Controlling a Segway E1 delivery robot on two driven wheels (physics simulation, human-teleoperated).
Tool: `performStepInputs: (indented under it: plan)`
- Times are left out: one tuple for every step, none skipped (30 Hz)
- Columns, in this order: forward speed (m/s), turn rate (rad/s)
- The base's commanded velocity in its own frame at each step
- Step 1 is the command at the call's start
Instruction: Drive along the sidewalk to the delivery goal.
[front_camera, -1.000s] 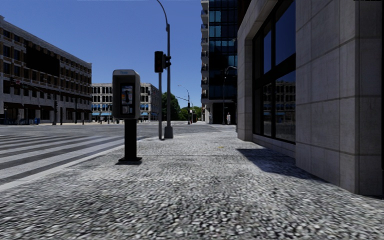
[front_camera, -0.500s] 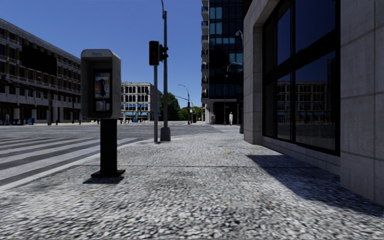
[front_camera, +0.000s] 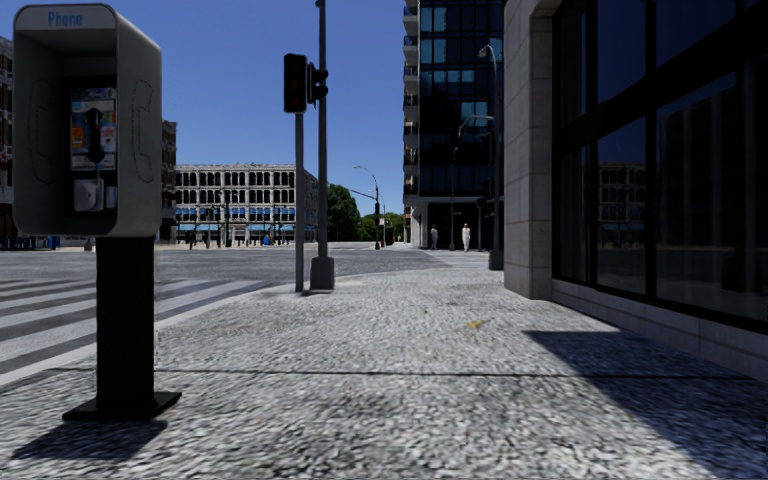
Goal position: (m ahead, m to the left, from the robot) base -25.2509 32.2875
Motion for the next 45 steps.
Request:
performStepInputs:
  plan:
    - [1.98, 0.0]
    - [1.98, 0.0]
    - [1.98, 0.0]
    - [1.98, 0.0]
    - [1.98, 0.0]
    - [1.98, 0.0]
    - [1.98, 0.0]
    - [1.98, 0.0]
    - [1.98, 0.0]
    - [1.98, 0.0]
    - [1.98, 0.0]
    - [1.98, 0.0]
    - [1.98, 0.0]
    - [1.98, 0.0]
    - [1.98, 0.08]
    - [1.98, 0.2]
    - [1.98, 0.32]
    - [1.98, 0.4]
    - [1.98, 0.4]
    - [1.98, 0.49]
    - [1.98, 0.54]
    - [1.98, 0.57]
    - [1.98, 0.59]
    - [1.98, 0.59]
    - [1.98, 0.6]
    - [1.98, 0.64]
    - [1.98, 0.68]
    - [1.98, 0.74]
    - [1.98, 0.74]
    - [1.98, 0.8]
    - [1.98, 0.83]
    - [1.98, 0.84]
    - [1.98, 0.84]
    - [1.98, 0.84]
    - [1.98, 0.84]
    - [1.98, 0.84]
    - [1.98, 0.84]
    - [1.98, 0.84]
    - [1.98, 0.84]
    - [1.98, 0.84]
    - [1.98, 0.84]
    - [1.98, 0.84]
    - [1.98, 0.84]
    - [1.98, 0.84]
    - [1.98, 0.84]
